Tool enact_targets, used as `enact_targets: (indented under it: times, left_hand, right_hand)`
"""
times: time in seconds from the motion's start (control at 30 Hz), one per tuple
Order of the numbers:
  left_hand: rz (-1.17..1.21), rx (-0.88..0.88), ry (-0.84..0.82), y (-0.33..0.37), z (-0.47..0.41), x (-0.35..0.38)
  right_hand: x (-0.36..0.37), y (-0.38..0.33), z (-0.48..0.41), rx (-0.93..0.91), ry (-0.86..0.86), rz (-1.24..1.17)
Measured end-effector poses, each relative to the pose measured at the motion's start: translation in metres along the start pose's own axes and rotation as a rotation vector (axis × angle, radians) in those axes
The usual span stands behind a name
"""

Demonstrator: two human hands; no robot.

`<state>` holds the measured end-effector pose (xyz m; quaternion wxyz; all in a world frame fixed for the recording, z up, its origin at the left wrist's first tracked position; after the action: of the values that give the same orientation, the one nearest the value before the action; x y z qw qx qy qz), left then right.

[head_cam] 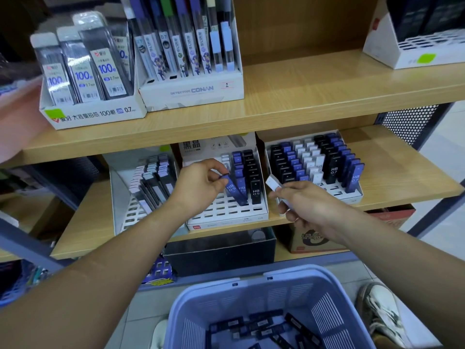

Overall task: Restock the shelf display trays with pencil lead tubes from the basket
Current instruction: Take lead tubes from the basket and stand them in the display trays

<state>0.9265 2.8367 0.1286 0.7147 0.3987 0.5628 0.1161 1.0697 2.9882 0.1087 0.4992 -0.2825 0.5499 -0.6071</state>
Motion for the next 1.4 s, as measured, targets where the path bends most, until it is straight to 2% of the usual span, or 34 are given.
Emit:
enact_targets:
  times: [0.1, 0.33, 0.67, 0.87, 1.0, 1.13, 1.3, 1.37, 1.4]
  left_hand:
    - [-0.041, 0.046, -0.028, 0.003, 0.002, 0.007]
    - [-0.184, 0.174, 0.017, 0.013, 0.004, 0.015]
    - [-0.065, 0.114, 0.029, 0.007, -0.004, 0.024]
    - [-0.179, 0.166, 0.044, 0.011, -0.004, 0.021]
    - [-0.182, 0.124, 0.015, 0.000, -0.002, 0.031]
    - [-0.162, 0.127, 0.058, 0.002, -0.001, 0.035]
    - [-0.260, 0.153, 0.108, 0.019, -0.002, 0.025]
    - [-0.017, 0.065, 0.043, 0.025, 0.003, 0.018]
    - [0.190, -0.019, -0.071, 0.026, 0.006, 0.018]
  right_hand:
    - [0.001, 0.001, 0.000, -0.012, -0.036, -0.028]
    - [0.004, 0.002, 0.001, -0.038, -0.124, -0.033]
    - [0.004, 0.004, -0.001, -0.020, -0.080, -0.084]
    - [0.004, 0.003, -0.002, -0.014, -0.072, -0.130]
    - [0.004, 0.003, 0.001, -0.003, -0.078, -0.160]
    - [0.008, 0.005, 0.001, 0.017, -0.097, -0.187]
    - [0.013, 0.006, -0.001, 0.011, -0.121, -0.171]
    - [0.014, 0.007, -0.001, 0.002, -0.130, -0.147]
    - [0.015, 0.007, -0.001, -0.004, -0.134, -0.137]
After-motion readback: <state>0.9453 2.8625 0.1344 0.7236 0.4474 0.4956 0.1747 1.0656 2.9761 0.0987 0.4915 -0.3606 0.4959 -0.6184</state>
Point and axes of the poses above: each hand's wrist, its own z-axis away from the middle knuckle, its own x-axis out of the palm, y = z × x, the point moved 5 cm from there along -z, towards the middle knuckle, and after that the axes turned 12 degrees about -x, right-handed, at the moved point
